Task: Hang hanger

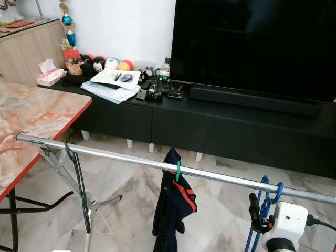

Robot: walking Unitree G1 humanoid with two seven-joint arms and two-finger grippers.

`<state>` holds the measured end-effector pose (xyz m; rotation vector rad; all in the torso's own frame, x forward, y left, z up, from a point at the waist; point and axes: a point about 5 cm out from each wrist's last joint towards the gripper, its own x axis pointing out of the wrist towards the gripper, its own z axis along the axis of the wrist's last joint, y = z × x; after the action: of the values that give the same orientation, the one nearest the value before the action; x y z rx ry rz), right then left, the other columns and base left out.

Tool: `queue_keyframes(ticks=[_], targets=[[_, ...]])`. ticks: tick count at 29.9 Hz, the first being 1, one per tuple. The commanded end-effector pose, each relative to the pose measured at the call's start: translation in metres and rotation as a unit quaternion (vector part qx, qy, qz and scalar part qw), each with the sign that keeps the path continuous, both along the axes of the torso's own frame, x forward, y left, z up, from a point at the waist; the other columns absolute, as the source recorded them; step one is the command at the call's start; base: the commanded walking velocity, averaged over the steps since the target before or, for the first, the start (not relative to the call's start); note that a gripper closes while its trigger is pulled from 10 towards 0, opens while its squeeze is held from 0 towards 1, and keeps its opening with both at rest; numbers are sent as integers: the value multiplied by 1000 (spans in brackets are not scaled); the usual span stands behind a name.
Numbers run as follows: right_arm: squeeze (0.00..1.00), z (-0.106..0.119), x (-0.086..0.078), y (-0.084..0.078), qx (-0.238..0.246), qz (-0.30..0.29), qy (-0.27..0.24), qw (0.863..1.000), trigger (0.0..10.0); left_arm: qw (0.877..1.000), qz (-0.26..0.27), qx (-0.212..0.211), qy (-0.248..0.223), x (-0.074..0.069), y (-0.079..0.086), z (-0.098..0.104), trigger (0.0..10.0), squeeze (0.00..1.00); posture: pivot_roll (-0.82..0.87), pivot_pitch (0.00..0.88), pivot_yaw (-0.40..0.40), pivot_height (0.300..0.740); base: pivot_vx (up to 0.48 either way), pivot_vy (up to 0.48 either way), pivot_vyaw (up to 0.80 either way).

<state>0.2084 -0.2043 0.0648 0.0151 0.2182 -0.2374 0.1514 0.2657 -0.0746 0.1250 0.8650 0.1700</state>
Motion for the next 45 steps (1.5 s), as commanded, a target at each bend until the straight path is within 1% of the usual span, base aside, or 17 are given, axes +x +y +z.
queue_keyframes(ticks=[1, 3, 7, 15, 20, 22, 29, 34, 37, 41, 45], targets=[[0, -1, 1, 0, -4, -1, 3, 1000, 10000, 1000, 4, -14, -1, -2, -2, -2, 10000, 0, 75, 0, -42, 740, 0, 0, 0], [0, -1, 1, 0, -4, -1, 2, 1000, 10000, 1000, 0, -23, 2, -3, -8, -4, 10000, 0, 74, 0, -40, 740, 0, 0, 0], [0, -3, 1, -2, 3, -10, 2, 1000, 10000, 1000, -2, -30, 8, -4, -13, -6, 10000, 0, 74, 0, -39, 740, 0, 0, 0], [0, -3, 4, -3, 30, -32, -4, 999, 10000, 999, -1, -38, 12, -2, -17, -7, 10000, 0, 79, 0, -40, 740, 0, 0, 0], [0, -4, 4, -3, 39, -43, -5, 998, 10000, 999, -2, -40, 15, -8, -21, -10, 10000, 0, 75, 4, -32, 740, 0, 0, 0], [0, -5, 5, -4, 42, -48, -5, 998, 10000, 999, -5, -42, 15, -11, -26, -12, 10000, 0, 76, 6, -30, 740, 0, 0, 0], [0, -6, 8, -6, 43, -61, -7, 997, 10000, 999, -13, -47, 7, -12, -39, -15, 10000, 0, 78, 6, -26, 740, 0, 0, 0], [0, -5, 9, -7, 43, -64, -9, 997, 10000, 999, -17, -50, 6, -17, -49, -18, 10000, 0, 79, 4, -25, 740, -250, 0, 0], [0, -6, 9, -8, 42, -65, -8, 997, 10000, 999, -18, -51, 5, -18, -51, -18, 10000, 0, 82, 1, -27, 740, -255, 0, 0], [0, -7, 10, -8, 43, -67, -8, 997, 10000, 999, -16, -48, 6, -16, -46, -17, 10000, 0, 84, 0, -27, 740, -259, 0, 0], [0, -7, 10, -8, 44, -69, -9, 997, 10000, 999, -16, -48, 6, -16, -46, -17, 10000, 0, 83, 0, -25, 740, -269, 0, 0]])
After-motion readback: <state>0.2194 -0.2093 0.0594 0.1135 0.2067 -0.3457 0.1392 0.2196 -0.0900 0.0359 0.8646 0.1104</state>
